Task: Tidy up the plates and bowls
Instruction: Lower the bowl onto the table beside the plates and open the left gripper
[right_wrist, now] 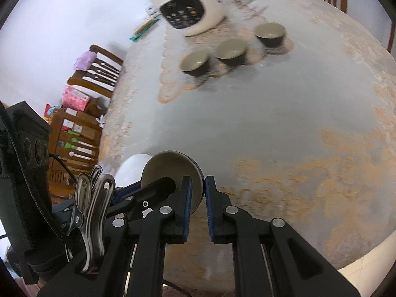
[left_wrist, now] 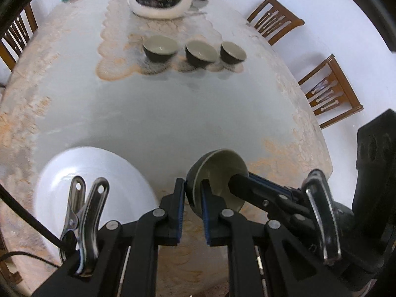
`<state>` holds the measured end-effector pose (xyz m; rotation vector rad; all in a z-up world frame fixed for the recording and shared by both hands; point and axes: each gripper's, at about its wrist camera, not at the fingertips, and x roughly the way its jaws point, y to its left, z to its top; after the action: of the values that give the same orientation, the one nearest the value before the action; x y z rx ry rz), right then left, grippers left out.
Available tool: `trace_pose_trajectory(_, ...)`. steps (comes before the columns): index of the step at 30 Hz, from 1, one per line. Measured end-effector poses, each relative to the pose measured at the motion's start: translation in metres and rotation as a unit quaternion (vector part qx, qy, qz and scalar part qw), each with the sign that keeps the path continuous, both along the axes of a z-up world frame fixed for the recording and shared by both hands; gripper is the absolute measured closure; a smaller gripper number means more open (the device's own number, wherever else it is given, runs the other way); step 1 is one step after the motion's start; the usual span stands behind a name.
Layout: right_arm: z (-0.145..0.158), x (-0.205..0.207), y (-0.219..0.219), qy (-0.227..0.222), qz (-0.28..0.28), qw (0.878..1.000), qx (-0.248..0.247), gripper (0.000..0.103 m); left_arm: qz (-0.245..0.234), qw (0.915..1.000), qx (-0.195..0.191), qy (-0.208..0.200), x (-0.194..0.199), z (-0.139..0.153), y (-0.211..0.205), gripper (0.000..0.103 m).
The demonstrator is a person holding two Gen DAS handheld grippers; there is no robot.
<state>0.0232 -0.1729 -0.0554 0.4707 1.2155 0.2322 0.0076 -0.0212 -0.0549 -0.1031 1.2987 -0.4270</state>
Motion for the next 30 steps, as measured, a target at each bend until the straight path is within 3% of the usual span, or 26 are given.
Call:
trace_pose_trajectory(15,-0.03,0.01,-0.024,0.025,0.018,0.999,0.015,0.089,0.014,0.9994,0.025,0.019,0.01,-0.029,-0.025,0.091)
trace_pose_trajectory(25,-0.034,0.021,-0.033,0.031,0.04,0.998,0.027,0.084,0.048,0.9977,0.041,0.024,0.013,-0.031,-0.026,0.076)
trace_pose_trajectory(30,-0.03,0.028,-0.046,0.028,0.049,0.998,0.04,0.081,0.062,0.9968,0.047,0.019,0.014,-0.021,-0.024,0.074)
